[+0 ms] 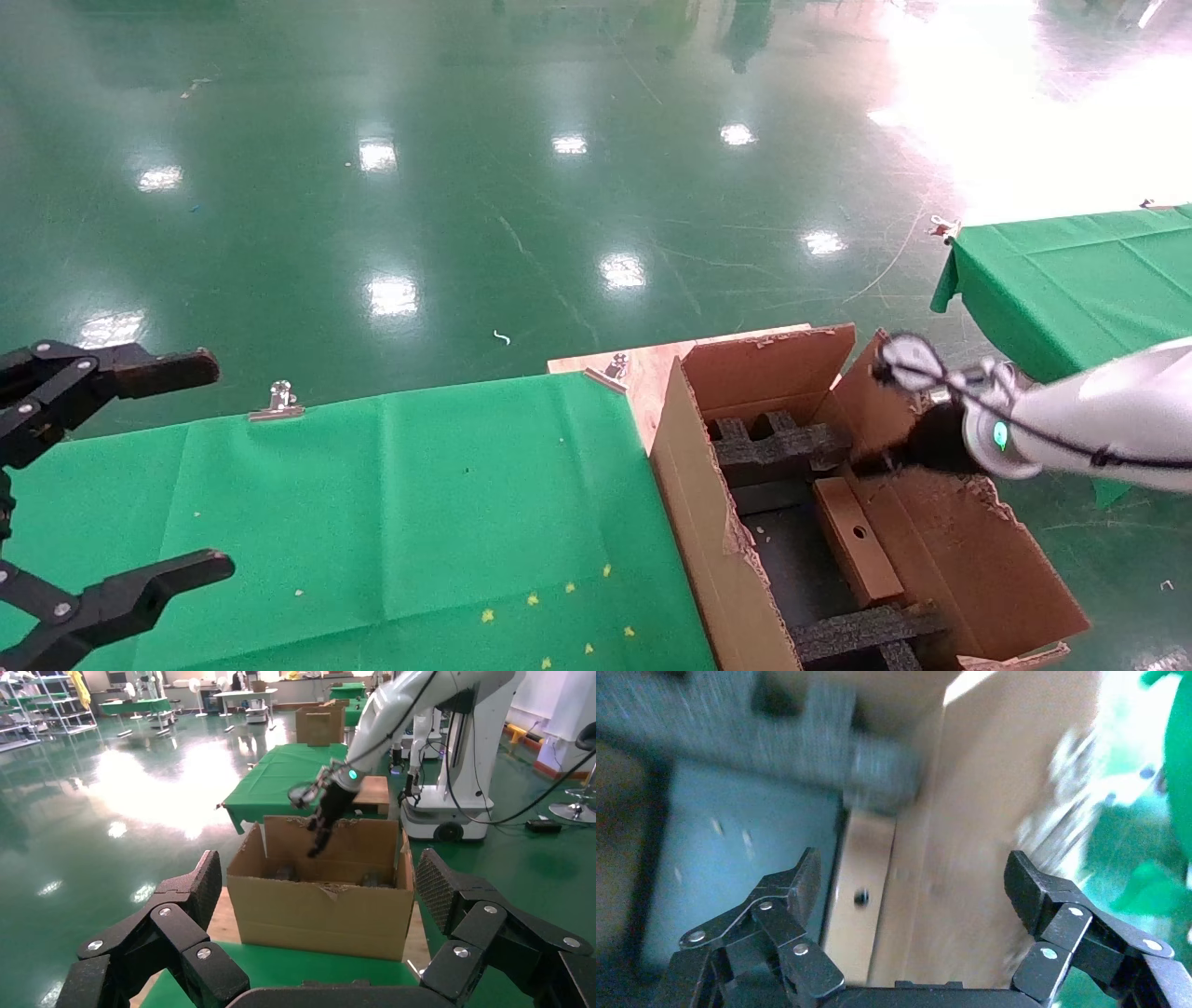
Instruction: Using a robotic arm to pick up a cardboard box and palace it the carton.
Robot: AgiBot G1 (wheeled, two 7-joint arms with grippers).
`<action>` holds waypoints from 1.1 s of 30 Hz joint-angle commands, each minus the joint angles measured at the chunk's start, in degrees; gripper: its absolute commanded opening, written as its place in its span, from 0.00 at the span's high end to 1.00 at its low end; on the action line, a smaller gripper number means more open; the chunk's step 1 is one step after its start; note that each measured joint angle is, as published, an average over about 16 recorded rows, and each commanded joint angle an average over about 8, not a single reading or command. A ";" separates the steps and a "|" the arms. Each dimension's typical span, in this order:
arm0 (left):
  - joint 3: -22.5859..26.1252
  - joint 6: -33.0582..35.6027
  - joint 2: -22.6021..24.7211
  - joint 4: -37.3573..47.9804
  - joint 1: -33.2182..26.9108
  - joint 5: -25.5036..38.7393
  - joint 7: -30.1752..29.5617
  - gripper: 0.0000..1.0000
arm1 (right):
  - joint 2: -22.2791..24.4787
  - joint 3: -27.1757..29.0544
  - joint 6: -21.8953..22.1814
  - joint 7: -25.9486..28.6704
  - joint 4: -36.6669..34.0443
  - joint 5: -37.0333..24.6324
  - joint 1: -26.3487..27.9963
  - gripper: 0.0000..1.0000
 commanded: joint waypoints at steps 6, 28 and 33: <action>0.00 0.00 0.00 0.00 0.00 0.00 0.00 0.00 | 2.82 3.18 0.77 -0.82 6.19 0.55 6.95 0.00; 0.00 -0.02 -0.01 0.01 0.01 -0.02 0.01 0.00 | 7.00 10.87 -1.80 -13.53 13.95 23.20 12.73 0.00; 0.00 -0.01 -0.01 0.01 0.01 -0.02 0.01 0.00 | 6.61 13.04 -2.84 -15.21 13.68 23.32 10.91 0.00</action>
